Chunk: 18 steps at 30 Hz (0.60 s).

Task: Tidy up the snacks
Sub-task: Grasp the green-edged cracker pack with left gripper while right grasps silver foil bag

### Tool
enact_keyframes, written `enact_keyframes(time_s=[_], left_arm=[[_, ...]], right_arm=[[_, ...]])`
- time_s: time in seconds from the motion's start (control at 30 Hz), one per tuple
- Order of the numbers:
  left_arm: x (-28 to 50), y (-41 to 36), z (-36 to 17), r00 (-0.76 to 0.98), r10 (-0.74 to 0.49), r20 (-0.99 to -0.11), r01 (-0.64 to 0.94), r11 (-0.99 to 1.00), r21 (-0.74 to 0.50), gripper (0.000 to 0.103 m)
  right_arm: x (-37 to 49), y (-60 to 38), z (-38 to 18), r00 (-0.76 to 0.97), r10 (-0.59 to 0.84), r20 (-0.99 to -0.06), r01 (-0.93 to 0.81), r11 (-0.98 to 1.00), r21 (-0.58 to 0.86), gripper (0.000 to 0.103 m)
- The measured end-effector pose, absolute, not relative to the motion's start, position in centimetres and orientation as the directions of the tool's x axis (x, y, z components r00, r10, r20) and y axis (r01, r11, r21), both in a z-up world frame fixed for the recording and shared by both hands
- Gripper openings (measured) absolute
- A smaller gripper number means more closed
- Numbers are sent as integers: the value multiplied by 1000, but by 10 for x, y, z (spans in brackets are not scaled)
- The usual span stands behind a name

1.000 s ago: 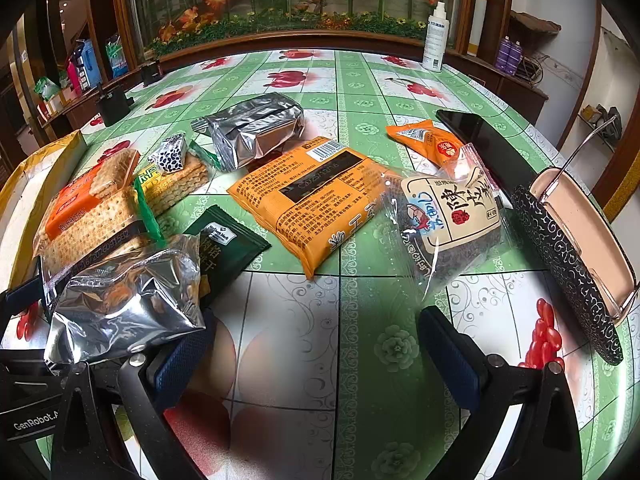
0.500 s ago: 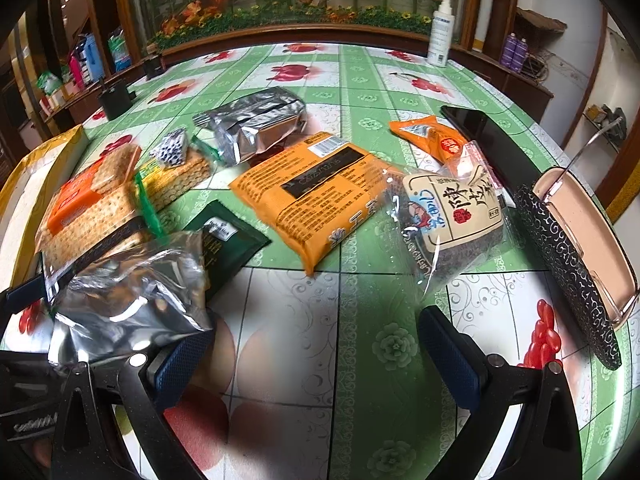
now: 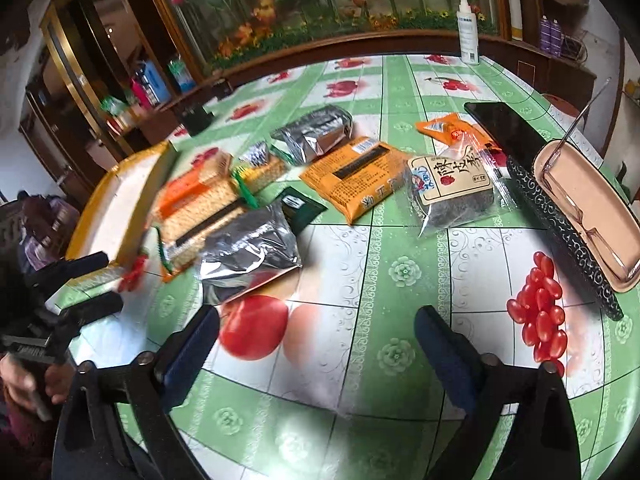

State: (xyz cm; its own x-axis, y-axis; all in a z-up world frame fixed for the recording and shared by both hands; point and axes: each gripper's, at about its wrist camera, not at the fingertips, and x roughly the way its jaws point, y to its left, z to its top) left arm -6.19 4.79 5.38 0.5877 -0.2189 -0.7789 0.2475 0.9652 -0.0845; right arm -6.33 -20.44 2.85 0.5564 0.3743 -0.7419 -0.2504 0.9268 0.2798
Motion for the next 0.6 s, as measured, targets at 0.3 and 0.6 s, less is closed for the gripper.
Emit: enact_keyframes(time_s=[0.3, 0.6], left_arm=[[-9, 14, 61, 529, -225, -818, 362, 932, -22, 72], [18, -17, 28, 493, -161, -855, 399, 915, 58, 50]], right_arm=[[-67, -210, 36, 583, 384, -716, -232, 923, 305, 83], [-69, -220, 39, 586, 385, -713, -216, 922, 320, 83]])
